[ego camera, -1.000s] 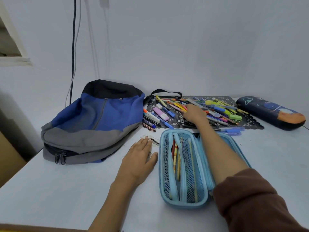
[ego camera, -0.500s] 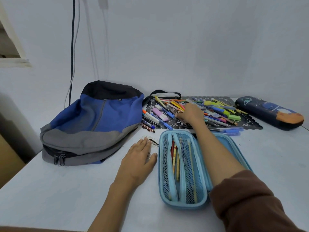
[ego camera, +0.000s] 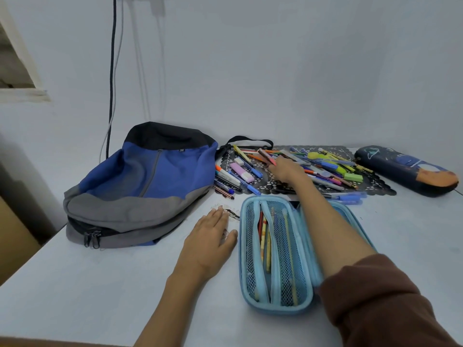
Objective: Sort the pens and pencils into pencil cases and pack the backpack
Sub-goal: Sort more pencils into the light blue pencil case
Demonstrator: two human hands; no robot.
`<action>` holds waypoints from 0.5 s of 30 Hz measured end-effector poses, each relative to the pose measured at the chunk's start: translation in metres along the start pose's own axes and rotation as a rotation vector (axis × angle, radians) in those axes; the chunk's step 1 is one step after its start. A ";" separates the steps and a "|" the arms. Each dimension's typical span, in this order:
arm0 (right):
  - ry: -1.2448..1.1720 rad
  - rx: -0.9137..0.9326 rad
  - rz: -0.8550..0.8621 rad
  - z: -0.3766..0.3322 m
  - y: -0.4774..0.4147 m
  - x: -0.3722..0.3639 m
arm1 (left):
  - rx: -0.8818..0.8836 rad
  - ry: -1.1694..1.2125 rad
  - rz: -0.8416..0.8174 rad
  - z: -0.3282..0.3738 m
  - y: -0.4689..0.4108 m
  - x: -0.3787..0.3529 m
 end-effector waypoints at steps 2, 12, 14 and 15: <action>-0.281 -0.009 -0.002 0.005 -0.005 0.003 | 0.001 0.001 0.002 0.000 0.000 0.000; -1.480 0.117 -0.002 -0.018 0.034 0.058 | -0.006 0.035 0.007 -0.002 -0.001 0.000; -1.595 0.180 0.039 -0.029 0.049 0.077 | 0.023 0.183 0.034 -0.004 0.000 0.003; -1.644 0.220 0.057 -0.036 0.058 0.086 | 0.066 0.351 0.071 -0.005 0.001 0.007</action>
Point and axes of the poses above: each hand's wrist, its own y-axis away from the middle knuckle, its own x-axis out of the back of the hand, z = x × y, the point moved 6 cm from there along -y, towards the middle knuckle, and after that the axes turned 1 degree about y, right-handed, at the moved point
